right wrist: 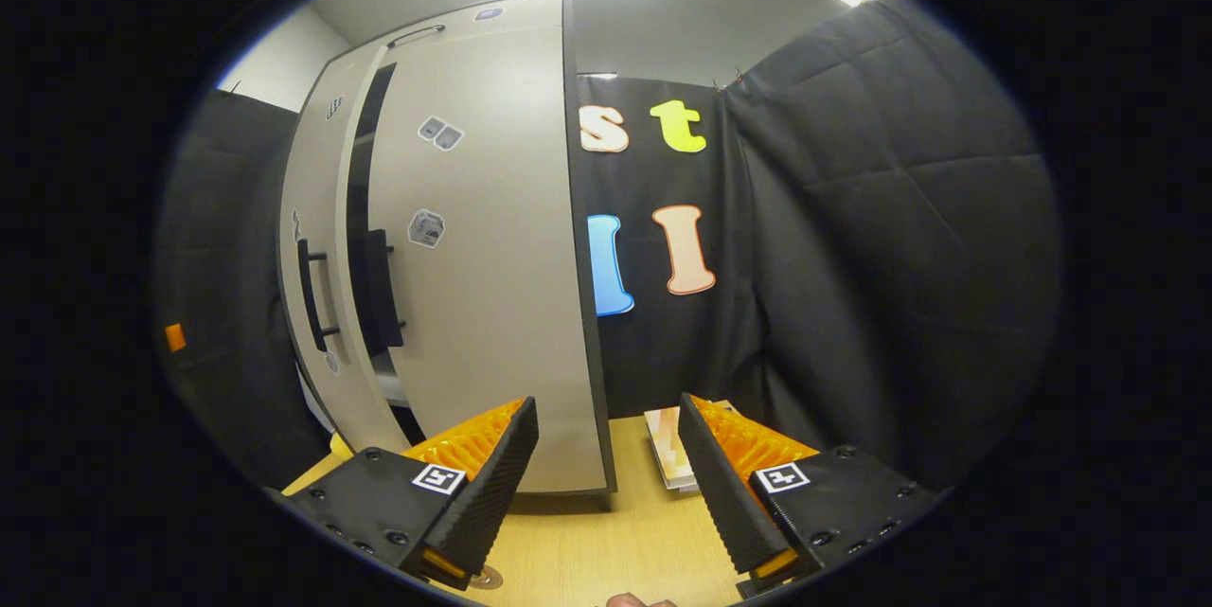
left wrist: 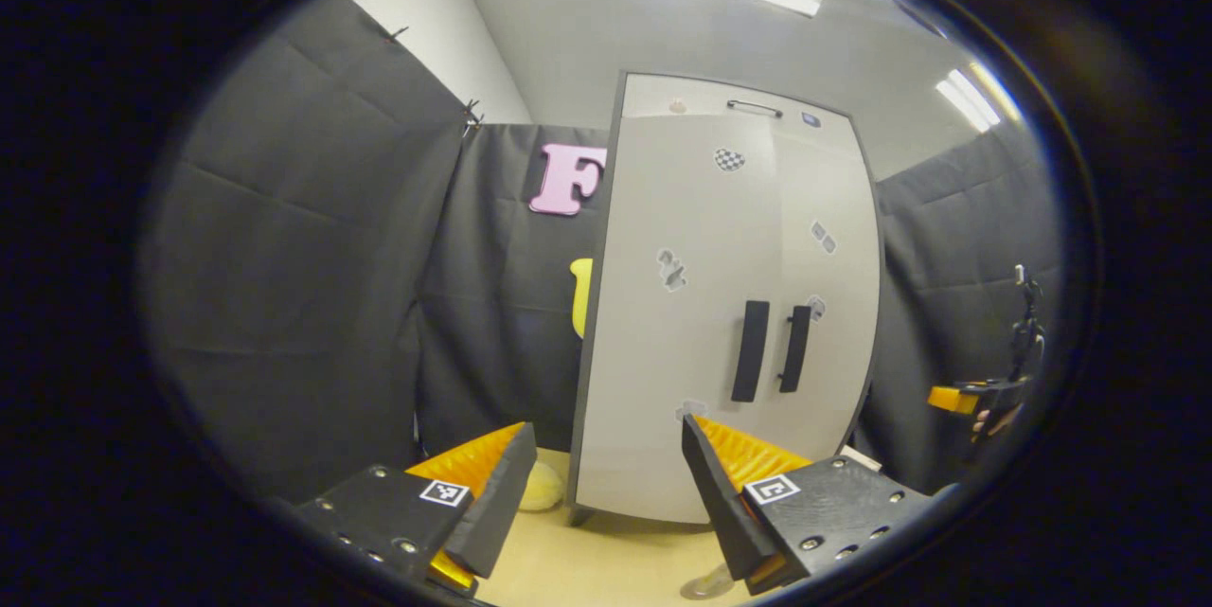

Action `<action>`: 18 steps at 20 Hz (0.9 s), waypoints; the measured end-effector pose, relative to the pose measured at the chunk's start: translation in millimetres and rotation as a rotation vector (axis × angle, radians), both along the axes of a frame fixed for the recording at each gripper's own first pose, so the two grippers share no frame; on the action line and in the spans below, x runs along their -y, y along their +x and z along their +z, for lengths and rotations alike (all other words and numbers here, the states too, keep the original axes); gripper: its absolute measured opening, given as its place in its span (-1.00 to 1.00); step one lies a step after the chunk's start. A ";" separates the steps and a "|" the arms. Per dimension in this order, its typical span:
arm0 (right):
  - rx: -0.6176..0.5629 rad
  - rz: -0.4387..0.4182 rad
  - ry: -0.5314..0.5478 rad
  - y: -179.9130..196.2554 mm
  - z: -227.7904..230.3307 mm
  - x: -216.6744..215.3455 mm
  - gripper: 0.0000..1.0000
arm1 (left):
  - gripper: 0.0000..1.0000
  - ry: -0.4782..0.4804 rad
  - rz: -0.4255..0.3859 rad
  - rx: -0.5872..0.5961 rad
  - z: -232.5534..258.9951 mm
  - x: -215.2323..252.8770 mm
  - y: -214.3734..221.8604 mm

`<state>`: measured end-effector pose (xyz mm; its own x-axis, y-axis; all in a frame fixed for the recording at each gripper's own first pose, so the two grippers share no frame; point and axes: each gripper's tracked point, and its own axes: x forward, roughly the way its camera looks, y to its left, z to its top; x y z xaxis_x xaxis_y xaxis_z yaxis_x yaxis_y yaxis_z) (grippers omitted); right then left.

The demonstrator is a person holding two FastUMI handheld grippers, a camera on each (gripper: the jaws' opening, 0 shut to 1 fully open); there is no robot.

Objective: Grasp the bottle in the cabinet with the left hand and place it on the coaster, then close the right door with the right hand and the left door with the left hand.

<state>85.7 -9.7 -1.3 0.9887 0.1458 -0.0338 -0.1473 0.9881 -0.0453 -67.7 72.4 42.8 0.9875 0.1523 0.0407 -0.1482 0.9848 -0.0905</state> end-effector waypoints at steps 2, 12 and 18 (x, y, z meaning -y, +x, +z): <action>-0.013 -0.014 0.002 -2.5 -4.7 3.4 0.91 | 0.80 -0.007 -0.010 0.004 -0.3 3.4 0.7; -0.008 -0.089 0.009 -5.2 -3.2 20.5 0.84 | 0.80 0.053 -0.057 0.018 2.0 4.4 2.9; -0.022 -0.107 0.033 -7.2 -11.1 26.6 0.91 | 0.77 0.089 -0.066 0.000 2.0 14.5 10.0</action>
